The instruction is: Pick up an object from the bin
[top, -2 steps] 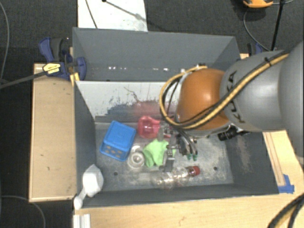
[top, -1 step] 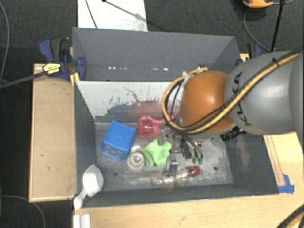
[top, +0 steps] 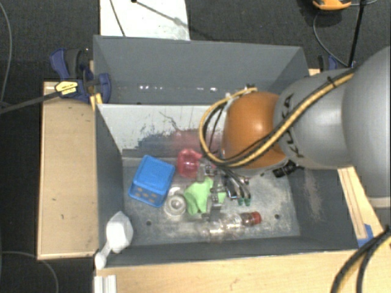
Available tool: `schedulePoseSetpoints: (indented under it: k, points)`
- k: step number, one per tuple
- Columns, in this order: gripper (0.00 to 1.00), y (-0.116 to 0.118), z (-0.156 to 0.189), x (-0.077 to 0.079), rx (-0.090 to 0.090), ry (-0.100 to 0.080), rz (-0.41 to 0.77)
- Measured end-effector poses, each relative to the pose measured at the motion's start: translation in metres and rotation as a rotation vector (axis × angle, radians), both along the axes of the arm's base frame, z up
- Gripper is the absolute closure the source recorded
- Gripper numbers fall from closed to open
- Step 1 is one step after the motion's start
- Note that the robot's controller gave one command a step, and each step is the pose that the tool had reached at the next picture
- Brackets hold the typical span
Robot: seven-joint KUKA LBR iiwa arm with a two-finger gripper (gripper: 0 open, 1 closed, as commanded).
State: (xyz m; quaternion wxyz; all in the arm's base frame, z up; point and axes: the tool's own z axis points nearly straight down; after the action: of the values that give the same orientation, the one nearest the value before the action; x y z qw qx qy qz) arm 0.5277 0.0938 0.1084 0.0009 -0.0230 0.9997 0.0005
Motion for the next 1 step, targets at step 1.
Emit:
schedulePoseSetpoints:
  k: [1]
  points:
    - [0.00, -0.0016, -0.0388, -0.0084, 0.000, 0.001, -0.068]
